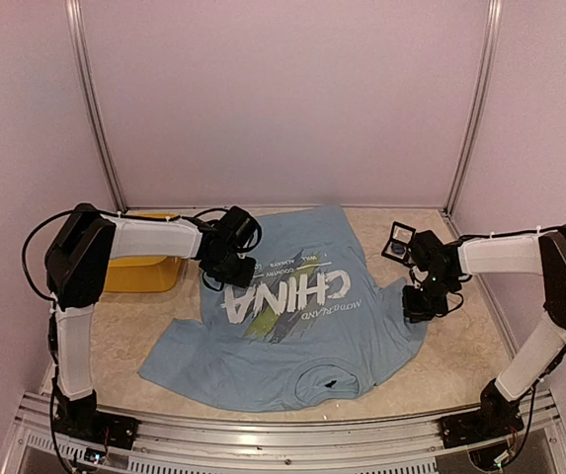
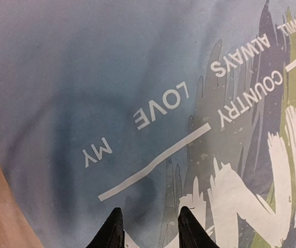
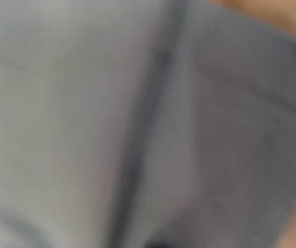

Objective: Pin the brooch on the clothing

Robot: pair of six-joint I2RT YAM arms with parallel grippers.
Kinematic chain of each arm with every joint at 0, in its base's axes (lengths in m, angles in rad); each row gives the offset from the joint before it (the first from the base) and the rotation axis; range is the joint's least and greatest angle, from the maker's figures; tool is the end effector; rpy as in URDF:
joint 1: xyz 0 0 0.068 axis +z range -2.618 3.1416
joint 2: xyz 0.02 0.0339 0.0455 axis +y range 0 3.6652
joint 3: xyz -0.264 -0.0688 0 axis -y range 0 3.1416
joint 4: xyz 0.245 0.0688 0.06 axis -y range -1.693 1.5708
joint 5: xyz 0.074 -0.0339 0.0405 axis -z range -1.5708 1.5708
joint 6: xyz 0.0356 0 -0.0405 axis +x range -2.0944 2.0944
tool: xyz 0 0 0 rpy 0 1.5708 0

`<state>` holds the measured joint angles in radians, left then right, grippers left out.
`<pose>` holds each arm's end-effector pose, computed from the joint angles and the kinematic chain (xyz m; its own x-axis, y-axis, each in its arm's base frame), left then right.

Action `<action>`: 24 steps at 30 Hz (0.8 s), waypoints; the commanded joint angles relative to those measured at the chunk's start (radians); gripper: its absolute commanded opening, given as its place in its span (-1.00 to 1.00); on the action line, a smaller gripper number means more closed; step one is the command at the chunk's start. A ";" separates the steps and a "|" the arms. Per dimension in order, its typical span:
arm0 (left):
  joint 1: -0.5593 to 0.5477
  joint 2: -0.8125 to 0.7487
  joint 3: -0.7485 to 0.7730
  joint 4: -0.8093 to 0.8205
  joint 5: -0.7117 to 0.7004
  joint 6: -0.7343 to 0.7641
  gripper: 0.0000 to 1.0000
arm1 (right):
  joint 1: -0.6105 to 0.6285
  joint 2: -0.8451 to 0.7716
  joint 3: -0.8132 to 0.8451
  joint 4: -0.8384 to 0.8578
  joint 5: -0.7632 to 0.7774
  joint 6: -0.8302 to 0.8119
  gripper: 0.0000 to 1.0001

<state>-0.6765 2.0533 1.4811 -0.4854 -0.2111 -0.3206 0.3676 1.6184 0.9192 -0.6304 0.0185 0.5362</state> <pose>0.3434 -0.2661 0.1703 -0.8123 0.2571 -0.5235 0.2908 0.9566 0.0185 0.2661 0.1018 0.1590 -0.9605 0.1775 -0.2145 0.1576 0.9817 0.1066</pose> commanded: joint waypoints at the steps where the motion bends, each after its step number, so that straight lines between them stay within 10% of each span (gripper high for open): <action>1: 0.023 0.051 -0.019 0.011 -0.035 -0.003 -0.31 | -0.025 -0.036 -0.082 0.007 0.065 0.082 -1.00; 14: 0.104 -0.037 -0.134 0.100 -0.010 0.090 -0.20 | -0.032 -0.224 -0.223 -0.146 0.121 0.254 -1.00; 24: -0.064 -0.317 -0.271 -0.016 0.097 0.173 -0.16 | -0.030 -0.159 0.046 -0.015 0.093 0.065 -1.00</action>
<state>-0.6746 1.8236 1.2808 -0.4057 -0.1719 -0.1764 0.3462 1.3914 0.8600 -0.7696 0.1291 0.7063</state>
